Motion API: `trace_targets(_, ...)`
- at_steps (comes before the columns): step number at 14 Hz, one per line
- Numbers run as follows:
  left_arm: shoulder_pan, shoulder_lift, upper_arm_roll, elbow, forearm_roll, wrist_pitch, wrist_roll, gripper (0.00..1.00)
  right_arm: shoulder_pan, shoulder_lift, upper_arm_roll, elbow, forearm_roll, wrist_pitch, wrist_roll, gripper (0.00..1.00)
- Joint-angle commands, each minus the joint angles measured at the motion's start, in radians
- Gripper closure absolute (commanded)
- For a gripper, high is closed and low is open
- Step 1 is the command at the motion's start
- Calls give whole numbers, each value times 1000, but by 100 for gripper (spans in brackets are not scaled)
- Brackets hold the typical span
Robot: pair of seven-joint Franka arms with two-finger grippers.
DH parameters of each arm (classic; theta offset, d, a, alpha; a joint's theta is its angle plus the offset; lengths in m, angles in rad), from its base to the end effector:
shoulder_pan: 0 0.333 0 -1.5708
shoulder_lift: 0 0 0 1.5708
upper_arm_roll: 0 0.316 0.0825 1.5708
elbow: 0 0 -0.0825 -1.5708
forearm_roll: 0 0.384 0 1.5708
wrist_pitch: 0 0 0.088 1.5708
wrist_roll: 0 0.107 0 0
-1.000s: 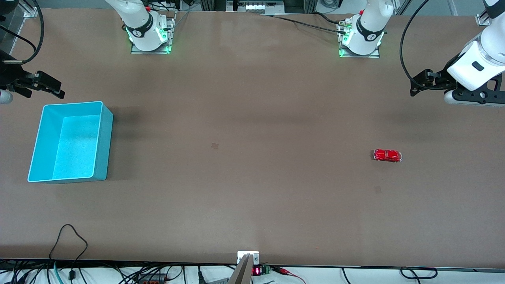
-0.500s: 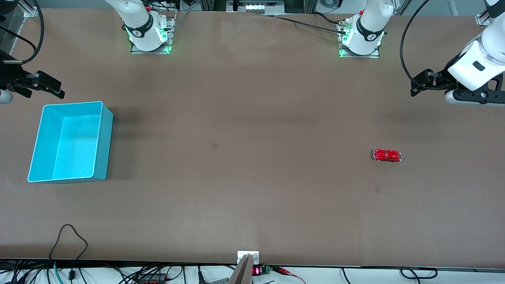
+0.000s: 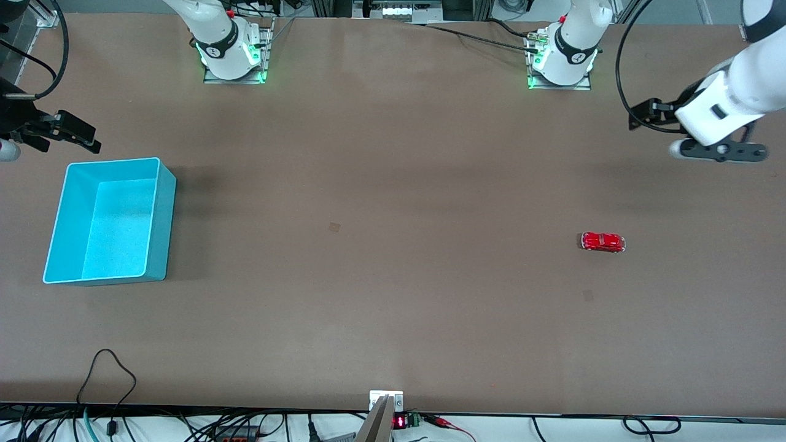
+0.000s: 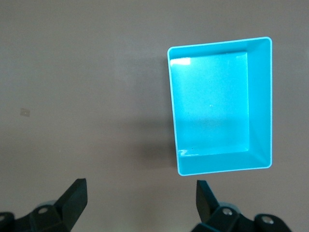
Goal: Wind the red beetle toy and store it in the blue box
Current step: 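Move the left gripper over the red toy car and lower it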
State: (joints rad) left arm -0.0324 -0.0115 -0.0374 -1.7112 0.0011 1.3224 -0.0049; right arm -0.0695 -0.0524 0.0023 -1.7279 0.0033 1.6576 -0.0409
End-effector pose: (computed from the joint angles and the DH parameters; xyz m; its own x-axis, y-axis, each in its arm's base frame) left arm 0.5114 -0.0357 0.5505 0.9278 -0.0595 -0.3684 -0.0653 -0.9979 -0.0033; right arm 0.5412 -0.0361 0.5862 0.9995 -0.0266 -0.0178 -0.0267 -0.9996 -0.0039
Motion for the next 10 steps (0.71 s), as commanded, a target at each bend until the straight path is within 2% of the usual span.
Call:
trace_targets(1,5,42,-2,9,17,-86,20,0,5,-12,-1,2,-3,-13,3,0)
trace_targets(4,60,41,1,-86,20,5,363,0,8,-12,1,2,-5,-13,1,0)
trace_targets(8,106,45,1,-253,40,327,736,0,8,-10,-1,2,-5,-13,2,0)
trace_targets(10,106,85,-1,-301,72,520,894,0,8,-10,-1,2,-2,-13,4,0)
